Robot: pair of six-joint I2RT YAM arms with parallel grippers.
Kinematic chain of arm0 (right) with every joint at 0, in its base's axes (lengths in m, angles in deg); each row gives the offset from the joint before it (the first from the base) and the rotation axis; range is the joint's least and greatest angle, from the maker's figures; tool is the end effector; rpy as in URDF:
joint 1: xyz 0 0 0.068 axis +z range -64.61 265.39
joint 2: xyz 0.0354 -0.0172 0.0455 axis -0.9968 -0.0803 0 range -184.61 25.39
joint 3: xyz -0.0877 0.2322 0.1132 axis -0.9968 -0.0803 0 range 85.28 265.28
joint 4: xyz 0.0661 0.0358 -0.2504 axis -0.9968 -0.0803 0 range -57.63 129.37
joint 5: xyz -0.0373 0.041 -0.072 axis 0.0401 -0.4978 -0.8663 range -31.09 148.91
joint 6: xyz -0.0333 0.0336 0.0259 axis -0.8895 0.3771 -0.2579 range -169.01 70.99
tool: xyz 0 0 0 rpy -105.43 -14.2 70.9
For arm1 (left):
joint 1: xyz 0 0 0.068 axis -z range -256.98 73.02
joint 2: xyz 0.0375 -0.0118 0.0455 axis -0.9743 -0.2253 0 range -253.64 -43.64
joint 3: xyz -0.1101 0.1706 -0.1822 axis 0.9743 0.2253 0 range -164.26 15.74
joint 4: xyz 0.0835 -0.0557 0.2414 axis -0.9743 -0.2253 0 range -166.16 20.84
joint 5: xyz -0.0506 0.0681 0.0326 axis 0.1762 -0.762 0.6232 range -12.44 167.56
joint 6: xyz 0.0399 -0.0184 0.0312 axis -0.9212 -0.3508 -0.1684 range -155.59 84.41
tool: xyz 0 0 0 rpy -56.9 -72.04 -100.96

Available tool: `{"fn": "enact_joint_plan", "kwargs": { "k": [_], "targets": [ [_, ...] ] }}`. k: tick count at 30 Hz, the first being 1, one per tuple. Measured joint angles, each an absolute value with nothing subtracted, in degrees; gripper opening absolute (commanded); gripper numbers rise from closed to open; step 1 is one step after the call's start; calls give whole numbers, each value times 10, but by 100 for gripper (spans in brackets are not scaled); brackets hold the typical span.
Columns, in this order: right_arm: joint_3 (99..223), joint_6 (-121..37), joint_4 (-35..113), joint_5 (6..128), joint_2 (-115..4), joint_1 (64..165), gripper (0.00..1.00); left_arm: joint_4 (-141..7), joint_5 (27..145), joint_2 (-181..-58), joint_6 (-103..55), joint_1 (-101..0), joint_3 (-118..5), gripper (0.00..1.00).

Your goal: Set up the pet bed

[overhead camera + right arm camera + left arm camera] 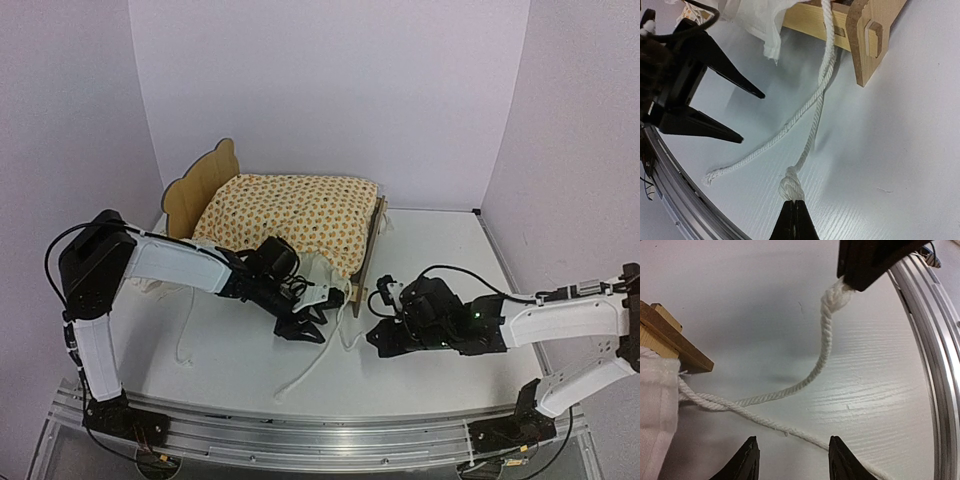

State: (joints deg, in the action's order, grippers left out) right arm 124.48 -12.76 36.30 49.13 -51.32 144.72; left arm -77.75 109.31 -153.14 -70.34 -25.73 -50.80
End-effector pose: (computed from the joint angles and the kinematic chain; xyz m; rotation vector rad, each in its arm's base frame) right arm 0.1445 0.2317 0.1978 -0.3807 2.3299 0.6685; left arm 0.2314 -0.3183 0.1578 1.8405 1.6192 -0.8086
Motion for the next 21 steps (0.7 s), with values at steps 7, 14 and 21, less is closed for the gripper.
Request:
{"fn": "enact_joint_plan", "kwargs": {
  "k": [7, 14, 21],
  "targets": [
    [1235, -118, 372, 468, -491, 1447, 0, -663, 956, -1605, -561, -230, -524, 41],
    [1226, -123, 396, 467, -490, 1447, 0, -645, 880, -1622, -445, -234, -535, 48],
    [1225, -137, 417, 469, -490, 1447, 0, -629, 879, -1637, -378, -232, -548, 30]
  ]
}}
